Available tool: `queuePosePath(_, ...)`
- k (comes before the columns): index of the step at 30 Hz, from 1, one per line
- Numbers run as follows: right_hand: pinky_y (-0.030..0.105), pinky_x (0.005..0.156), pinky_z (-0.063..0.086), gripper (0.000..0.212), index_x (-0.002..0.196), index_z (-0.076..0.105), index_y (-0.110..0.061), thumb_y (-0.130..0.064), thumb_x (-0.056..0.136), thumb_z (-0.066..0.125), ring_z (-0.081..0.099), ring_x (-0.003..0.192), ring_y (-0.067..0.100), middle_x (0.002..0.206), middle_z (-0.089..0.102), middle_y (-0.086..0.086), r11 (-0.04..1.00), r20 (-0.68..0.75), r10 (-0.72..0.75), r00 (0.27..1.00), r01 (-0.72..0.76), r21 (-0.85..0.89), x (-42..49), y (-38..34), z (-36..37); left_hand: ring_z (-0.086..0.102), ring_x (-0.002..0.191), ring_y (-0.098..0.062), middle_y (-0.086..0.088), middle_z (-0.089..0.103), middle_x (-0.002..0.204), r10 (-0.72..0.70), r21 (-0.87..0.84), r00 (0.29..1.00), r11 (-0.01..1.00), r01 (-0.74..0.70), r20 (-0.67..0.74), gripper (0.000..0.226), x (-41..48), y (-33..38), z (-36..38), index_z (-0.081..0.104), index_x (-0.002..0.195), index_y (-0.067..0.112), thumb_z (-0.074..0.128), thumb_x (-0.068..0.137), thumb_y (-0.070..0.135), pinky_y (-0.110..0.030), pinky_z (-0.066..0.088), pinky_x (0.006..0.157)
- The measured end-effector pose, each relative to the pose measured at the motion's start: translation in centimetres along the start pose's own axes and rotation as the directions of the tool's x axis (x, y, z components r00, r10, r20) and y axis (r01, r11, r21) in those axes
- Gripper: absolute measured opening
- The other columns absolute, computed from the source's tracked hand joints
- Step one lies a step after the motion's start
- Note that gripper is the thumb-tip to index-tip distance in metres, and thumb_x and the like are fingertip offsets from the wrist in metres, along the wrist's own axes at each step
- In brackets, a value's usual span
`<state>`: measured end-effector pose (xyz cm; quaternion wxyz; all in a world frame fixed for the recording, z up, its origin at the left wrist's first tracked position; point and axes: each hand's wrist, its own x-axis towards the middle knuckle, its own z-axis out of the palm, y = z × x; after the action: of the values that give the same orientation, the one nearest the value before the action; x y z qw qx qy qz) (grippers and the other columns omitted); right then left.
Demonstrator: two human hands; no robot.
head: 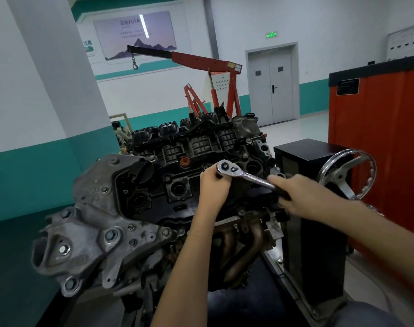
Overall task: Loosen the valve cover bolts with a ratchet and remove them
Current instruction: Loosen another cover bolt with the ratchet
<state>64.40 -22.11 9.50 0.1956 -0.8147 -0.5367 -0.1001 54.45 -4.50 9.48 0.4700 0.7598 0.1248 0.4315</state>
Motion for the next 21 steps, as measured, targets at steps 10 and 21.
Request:
queuePosePath(10, 0.029, 0.051, 0.042, 0.026, 0.087, 0.04, -0.023, -0.008, 0.084, 0.06, 0.058, 0.057, 0.02, 0.062, 0.052, -0.001, 0.91, -0.18, 0.173, 0.968, -0.088, 0.405, -3.1, -6.0, 6.0, 0.03, 0.054, -0.004, 0.014, 0.033, 0.05, -0.048, -0.088, 0.995, 0.995, 0.039, -0.092, 0.049, -0.8, 0.2, 0.4, 0.034, 0.056, 0.022, 0.061, 0.096, 0.016, -0.022, 0.029, 0.056)
queuePosePath(21, 0.032, 0.056, 0.049, 0.033, 0.098, 0.047, -0.03, -0.002, 0.083, 0.057, 0.059, 0.062, 0.028, 0.074, 0.057, 0.011, 0.91, -0.038, 0.064, 0.997, -0.043, 0.412, -2.6, -4.0, 4.2, 0.033, 0.054, -0.002, 0.015, 0.038, 0.049, -0.028, -0.024, 1.0, 0.999, 0.028, 0.0, 0.052, -0.1, 0.1, -0.3, 0.04, 0.051, 0.03, 0.061, 0.095, 0.012, -0.021, 0.031, 0.057)
